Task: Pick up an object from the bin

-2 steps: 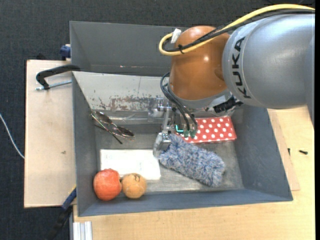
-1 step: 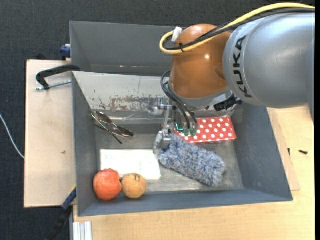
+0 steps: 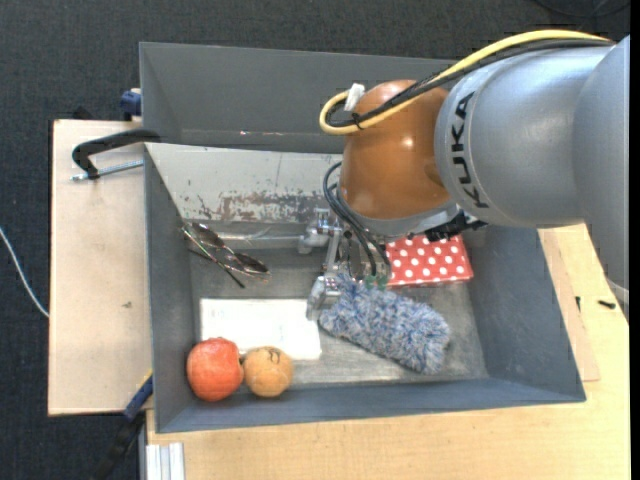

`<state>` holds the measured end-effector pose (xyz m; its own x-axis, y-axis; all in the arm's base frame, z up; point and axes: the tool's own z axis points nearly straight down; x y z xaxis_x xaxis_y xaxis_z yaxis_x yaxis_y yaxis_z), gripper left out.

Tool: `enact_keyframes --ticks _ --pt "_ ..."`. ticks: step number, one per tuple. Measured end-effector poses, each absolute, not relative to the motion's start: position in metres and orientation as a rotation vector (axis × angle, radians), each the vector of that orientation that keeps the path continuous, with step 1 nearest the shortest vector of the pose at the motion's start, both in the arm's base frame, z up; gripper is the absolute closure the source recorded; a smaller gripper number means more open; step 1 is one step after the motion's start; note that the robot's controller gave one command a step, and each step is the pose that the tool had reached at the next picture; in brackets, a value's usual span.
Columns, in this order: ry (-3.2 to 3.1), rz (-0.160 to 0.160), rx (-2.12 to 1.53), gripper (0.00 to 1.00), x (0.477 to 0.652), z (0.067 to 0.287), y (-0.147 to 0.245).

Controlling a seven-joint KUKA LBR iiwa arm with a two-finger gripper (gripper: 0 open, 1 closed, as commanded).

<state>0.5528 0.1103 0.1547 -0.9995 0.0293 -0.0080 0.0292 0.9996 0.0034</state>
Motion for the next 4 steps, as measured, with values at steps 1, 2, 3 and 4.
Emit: enact_keyframes --ticks 1,2,3,4 --pt "3.145 0.0 -0.119 0.0 0.551 0.122 0.097" --pt "3.1 0.003 -0.507 0.0 0.538 0.125 0.062" --pt "3.127 0.002 -0.236 0.0 0.553 0.127 0.042" --pt "3.061 0.001 -0.695 1.0 0.568 0.083 0.042"
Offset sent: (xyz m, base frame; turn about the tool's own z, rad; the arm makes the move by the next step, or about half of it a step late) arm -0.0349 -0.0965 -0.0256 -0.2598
